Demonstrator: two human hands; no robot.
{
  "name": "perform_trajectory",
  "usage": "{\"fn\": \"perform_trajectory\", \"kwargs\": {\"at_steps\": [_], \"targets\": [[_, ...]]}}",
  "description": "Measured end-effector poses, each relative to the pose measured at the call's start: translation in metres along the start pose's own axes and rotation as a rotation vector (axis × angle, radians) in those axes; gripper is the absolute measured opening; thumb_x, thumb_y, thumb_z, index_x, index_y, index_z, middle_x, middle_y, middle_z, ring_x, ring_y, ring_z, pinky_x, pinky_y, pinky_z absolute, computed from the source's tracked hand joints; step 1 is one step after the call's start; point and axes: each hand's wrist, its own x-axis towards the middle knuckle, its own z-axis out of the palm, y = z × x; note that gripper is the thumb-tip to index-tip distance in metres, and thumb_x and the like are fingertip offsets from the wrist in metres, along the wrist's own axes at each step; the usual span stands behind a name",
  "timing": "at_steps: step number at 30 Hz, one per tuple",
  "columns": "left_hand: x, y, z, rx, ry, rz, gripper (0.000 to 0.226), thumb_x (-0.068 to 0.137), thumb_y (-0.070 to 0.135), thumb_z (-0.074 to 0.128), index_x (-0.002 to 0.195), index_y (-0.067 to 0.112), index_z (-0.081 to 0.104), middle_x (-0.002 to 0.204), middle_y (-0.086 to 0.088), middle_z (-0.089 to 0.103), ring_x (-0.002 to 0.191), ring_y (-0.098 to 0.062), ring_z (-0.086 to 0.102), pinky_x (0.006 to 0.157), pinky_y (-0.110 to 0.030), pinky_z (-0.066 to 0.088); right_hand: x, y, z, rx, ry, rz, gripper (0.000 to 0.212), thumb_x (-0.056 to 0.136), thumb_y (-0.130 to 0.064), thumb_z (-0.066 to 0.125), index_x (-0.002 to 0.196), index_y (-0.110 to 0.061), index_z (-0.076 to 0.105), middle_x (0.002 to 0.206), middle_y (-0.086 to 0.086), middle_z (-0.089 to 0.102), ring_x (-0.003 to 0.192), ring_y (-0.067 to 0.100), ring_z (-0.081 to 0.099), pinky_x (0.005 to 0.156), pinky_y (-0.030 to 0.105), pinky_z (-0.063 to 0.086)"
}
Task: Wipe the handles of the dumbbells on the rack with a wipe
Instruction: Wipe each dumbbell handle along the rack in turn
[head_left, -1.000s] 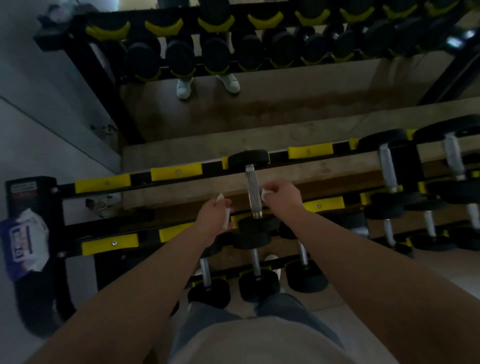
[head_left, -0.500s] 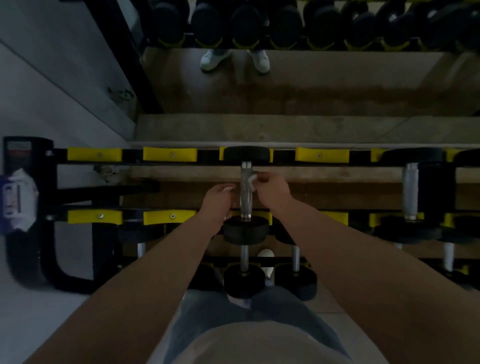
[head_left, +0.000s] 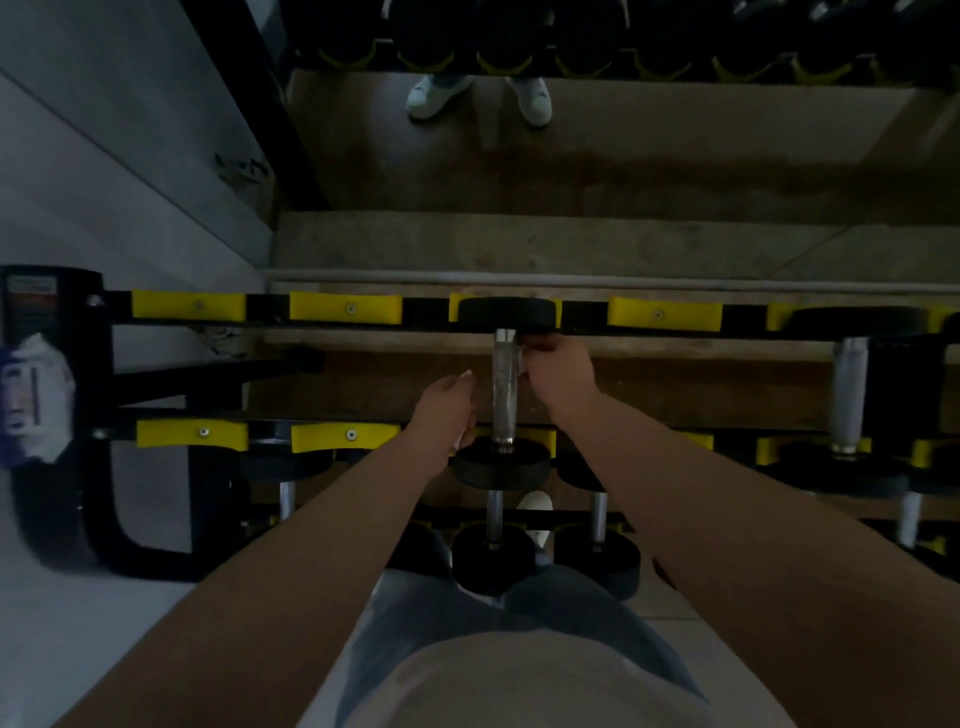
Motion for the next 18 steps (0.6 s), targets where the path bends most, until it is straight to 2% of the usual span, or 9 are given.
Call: {"fn": "perform_trajectory", "kwargs": {"at_steps": [1, 3, 5, 8, 9, 12, 14, 16, 18], "targets": [[0.0, 0.0, -0.001, 0.004, -0.006, 0.008, 0.025, 0.104, 0.034, 0.045, 0.113, 0.014, 0.056, 0.067, -0.004, 0.044, 0.053, -0.015, 0.041, 0.045, -0.023, 0.034, -0.004, 0.003, 0.001, -0.063, -0.016, -0.024, 0.019, 0.096, -0.015, 0.058, 0.104, -0.018, 0.075, 0.096, 0.005, 0.073, 0.086, 0.022, 0.069, 0.08, 0.04, 0.06], [0.003, 0.0, -0.002, 0.044, -0.01, 0.01, 0.041, 0.103, 0.035, 0.047, 0.134, 0.009, 0.052, 0.067, -0.005, 0.047, 0.055, -0.016, 0.044, 0.047, -0.024, 0.036, -0.014, 0.015, -0.002, -0.212, -0.104, -0.037, 0.016, 0.096, -0.021, 0.061, 0.089, -0.018, 0.076, 0.088, 0.003, 0.072, 0.082, 0.02, 0.068, 0.076, 0.035, 0.059], [0.0, 0.002, -0.002, 0.08, -0.014, 0.007, 0.043, 0.103, 0.035, 0.048, 0.136, 0.008, 0.051, 0.067, -0.005, 0.047, 0.055, -0.017, 0.045, 0.048, -0.025, 0.036, -0.023, 0.023, -0.009, -0.483, -0.266, -0.047, 0.024, 0.096, -0.023, 0.061, 0.075, -0.014, 0.069, 0.078, 0.005, 0.066, 0.075, 0.02, 0.064, 0.067, 0.03, 0.052], [-0.004, 0.003, -0.001, 0.09, -0.057, 0.009, 0.037, 0.104, 0.032, 0.047, 0.129, 0.007, 0.055, 0.064, -0.004, 0.045, 0.053, -0.016, 0.042, 0.047, -0.026, 0.034, -0.03, 0.024, -0.016, -0.731, -0.388, -0.096, 0.025, 0.096, -0.024, 0.062, 0.089, -0.003, 0.074, 0.087, 0.012, 0.069, 0.085, 0.025, 0.066, 0.07, 0.032, 0.052], [-0.006, 0.003, 0.0, 0.092, -0.073, 0.011, 0.032, 0.104, 0.031, 0.046, 0.123, 0.008, 0.058, 0.064, -0.004, 0.044, 0.053, -0.015, 0.042, 0.048, -0.026, 0.033, -0.03, 0.022, -0.017, -0.698, -0.354, -0.101, 0.02, 0.095, -0.022, 0.063, 0.091, -0.007, 0.075, 0.088, 0.008, 0.069, 0.086, 0.022, 0.066, 0.068, 0.028, 0.052], [-0.011, 0.005, 0.001, 0.069, -0.11, 0.026, 0.021, 0.105, 0.027, 0.046, 0.1, 0.012, 0.059, 0.066, -0.003, 0.044, 0.054, -0.014, 0.041, 0.049, -0.027, 0.033, -0.027, 0.011, -0.019, -0.314, -0.094, -0.096, 0.011, 0.094, -0.02, 0.065, 0.101, -0.021, 0.074, 0.09, -0.006, 0.068, 0.084, 0.009, 0.065, 0.074, 0.024, 0.054], [-0.011, 0.005, 0.001, 0.061, -0.093, 0.024, 0.018, 0.104, 0.024, 0.047, 0.098, 0.013, 0.06, 0.066, -0.001, 0.047, 0.056, -0.014, 0.043, 0.05, -0.026, 0.035, -0.022, 0.0, -0.019, -0.181, 0.016, -0.194, 0.011, 0.094, -0.023, 0.067, 0.104, -0.023, 0.071, 0.09, -0.009, 0.068, 0.082, 0.004, 0.064, 0.07, 0.021, 0.053], [-0.012, 0.004, 0.0, 0.066, -0.079, 0.016, 0.019, 0.103, 0.019, 0.047, 0.109, 0.009, 0.063, 0.066, -0.002, 0.052, 0.06, -0.015, 0.047, 0.053, -0.027, 0.038, -0.023, -0.006, -0.017, -0.231, 0.021, -0.292, 0.009, 0.094, -0.026, 0.068, 0.103, -0.023, 0.068, 0.088, -0.011, 0.065, 0.081, 0.001, 0.06, 0.063, 0.015, 0.044], [-0.013, 0.004, -0.001, 0.031, -0.081, 0.003, 0.022, 0.102, 0.013, 0.047, 0.113, 0.004, 0.064, 0.069, -0.004, 0.054, 0.062, -0.016, 0.05, 0.054, -0.027, 0.041, -0.027, -0.001, -0.014, -0.375, -0.025, -0.37, 0.01, 0.097, -0.028, 0.065, 0.105, -0.023, 0.068, 0.092, -0.009, 0.065, 0.085, 0.004, 0.06, 0.066, 0.016, 0.044]]}}
